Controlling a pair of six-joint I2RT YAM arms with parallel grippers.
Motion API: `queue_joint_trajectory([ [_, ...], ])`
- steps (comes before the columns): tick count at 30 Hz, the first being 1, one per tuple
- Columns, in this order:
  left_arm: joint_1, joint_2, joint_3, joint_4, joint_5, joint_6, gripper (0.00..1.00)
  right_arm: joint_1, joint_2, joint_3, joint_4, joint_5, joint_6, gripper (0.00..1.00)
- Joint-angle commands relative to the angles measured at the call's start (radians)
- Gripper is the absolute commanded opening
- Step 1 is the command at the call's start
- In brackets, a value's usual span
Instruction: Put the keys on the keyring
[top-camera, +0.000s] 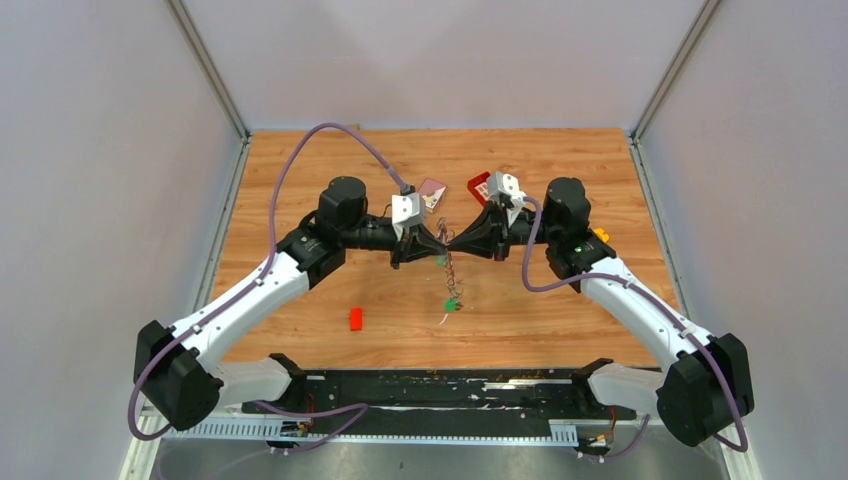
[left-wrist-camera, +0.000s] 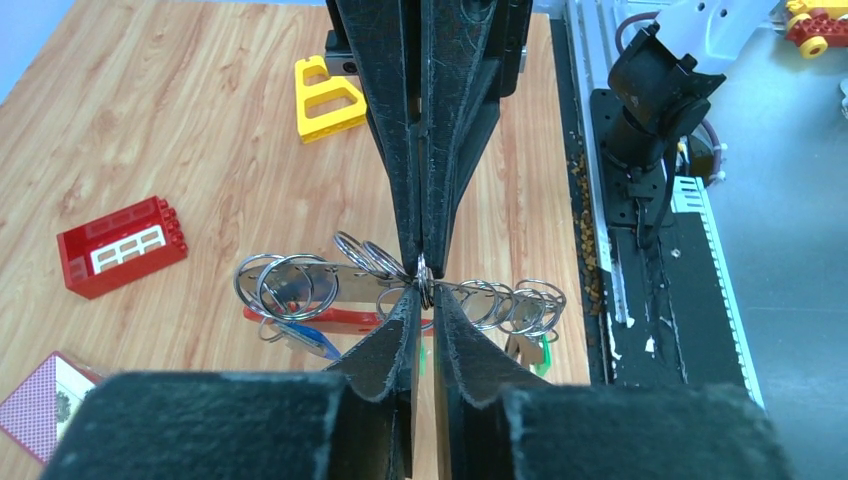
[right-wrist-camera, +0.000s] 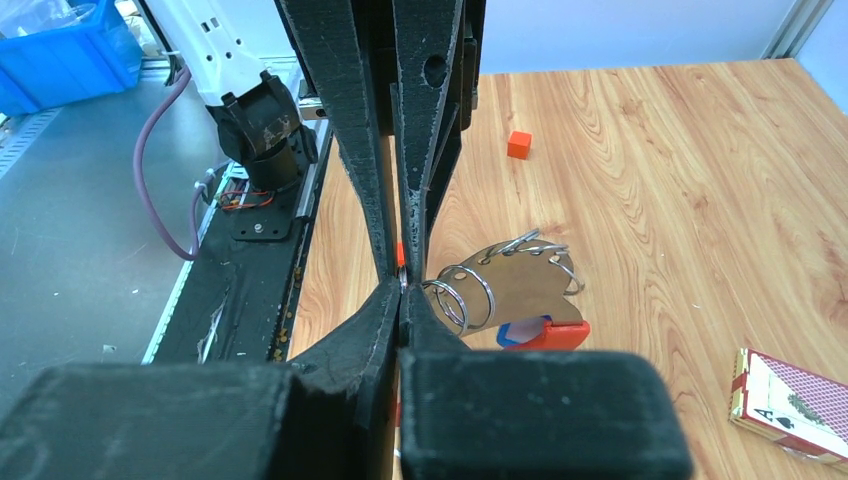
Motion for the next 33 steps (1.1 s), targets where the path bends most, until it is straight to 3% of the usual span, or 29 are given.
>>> queue_joint_trajectory([
  [1,-0.004,0.011,0.037,0.058,0.026,-0.037,0.1,0.003,-0.014,0.002,0.028,-0.009,-0.012,0.0],
  [3,-0.003,0.013,0.039,0.055,0.024,-0.038,0.0,0.003,-0.015,-0.001,0.027,-0.006,-0.017,0.0],
  [6,-0.007,0.011,0.065,-0.029,-0.006,0.033,0.0,0.003,-0.014,0.009,-0.03,0.007,-0.069,0.06],
  [10,-0.073,0.054,0.217,-0.423,-0.2,0.309,0.0,0.003,-0.022,0.044,-0.16,0.036,-0.181,0.27],
  [14,-0.126,0.123,0.358,-0.651,-0.337,0.373,0.0,0.005,-0.032,0.047,-0.193,0.046,-0.23,0.38],
  [17,-0.149,0.159,0.438,-0.753,-0.408,0.394,0.0,0.006,-0.035,0.043,-0.201,0.04,-0.247,0.39],
  [24,-0.185,0.173,0.463,-0.774,-0.432,0.392,0.0,0.025,-0.035,0.044,-0.214,0.024,-0.274,0.33],
  [33,-0.19,0.186,0.491,-0.763,-0.369,0.345,0.0,0.059,-0.02,0.039,-0.219,0.018,-0.307,0.31],
])
